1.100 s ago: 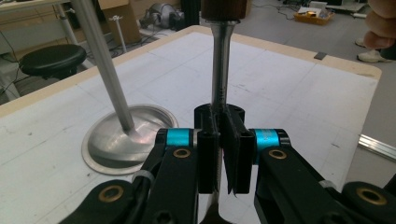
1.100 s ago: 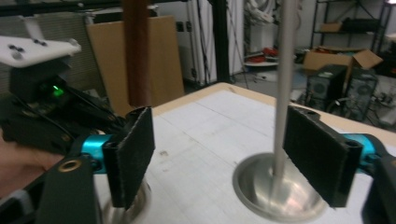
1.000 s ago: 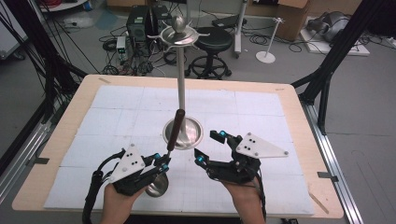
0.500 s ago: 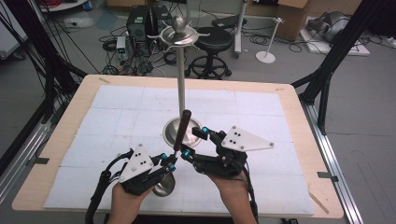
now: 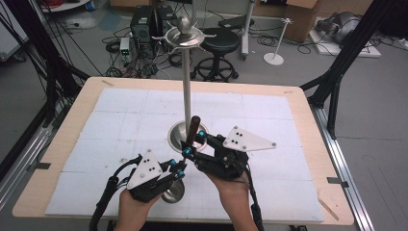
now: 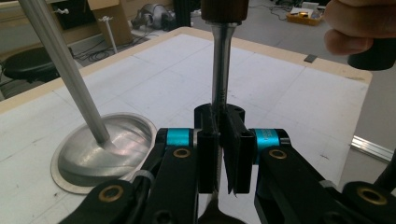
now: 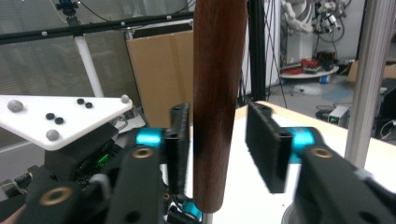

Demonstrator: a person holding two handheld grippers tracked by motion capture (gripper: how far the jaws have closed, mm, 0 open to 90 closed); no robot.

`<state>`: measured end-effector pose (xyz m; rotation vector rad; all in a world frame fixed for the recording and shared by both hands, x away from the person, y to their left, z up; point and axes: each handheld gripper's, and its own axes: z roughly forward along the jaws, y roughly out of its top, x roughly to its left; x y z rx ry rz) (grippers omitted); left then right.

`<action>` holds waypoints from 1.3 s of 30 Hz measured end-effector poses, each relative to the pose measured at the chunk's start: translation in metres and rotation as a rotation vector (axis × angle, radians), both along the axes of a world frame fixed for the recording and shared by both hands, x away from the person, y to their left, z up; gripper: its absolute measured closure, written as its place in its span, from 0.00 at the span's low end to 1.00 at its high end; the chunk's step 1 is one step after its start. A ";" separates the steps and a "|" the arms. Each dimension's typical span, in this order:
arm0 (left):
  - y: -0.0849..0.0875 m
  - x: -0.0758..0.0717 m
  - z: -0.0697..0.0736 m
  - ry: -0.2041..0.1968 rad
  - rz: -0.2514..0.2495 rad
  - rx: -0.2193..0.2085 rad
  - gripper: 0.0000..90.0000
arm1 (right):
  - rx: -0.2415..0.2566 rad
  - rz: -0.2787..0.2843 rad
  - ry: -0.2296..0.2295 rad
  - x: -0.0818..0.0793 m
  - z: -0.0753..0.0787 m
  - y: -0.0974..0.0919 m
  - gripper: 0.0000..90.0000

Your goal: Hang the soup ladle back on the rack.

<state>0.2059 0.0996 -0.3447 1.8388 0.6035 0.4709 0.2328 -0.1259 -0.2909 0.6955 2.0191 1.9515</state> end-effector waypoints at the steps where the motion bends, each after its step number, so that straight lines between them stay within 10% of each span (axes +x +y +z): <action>1: 0.000 0.000 0.000 0.000 0.002 -0.002 0.93 | 0.003 0.009 -0.003 0.000 0.000 0.000 0.80; 13: 0.005 0.002 0.001 0.007 -0.074 -0.063 0.92 | 0.034 0.062 0.015 0.001 0.005 -0.002 0.82; 23: 0.047 0.006 0.000 -0.022 -0.138 -0.162 0.53 | -0.013 0.114 0.018 0.009 0.014 -0.006 0.82; 39: 0.117 0.001 -0.017 -0.057 -0.018 -0.193 0.27 | -0.093 0.260 -0.008 0.035 0.036 0.011 0.82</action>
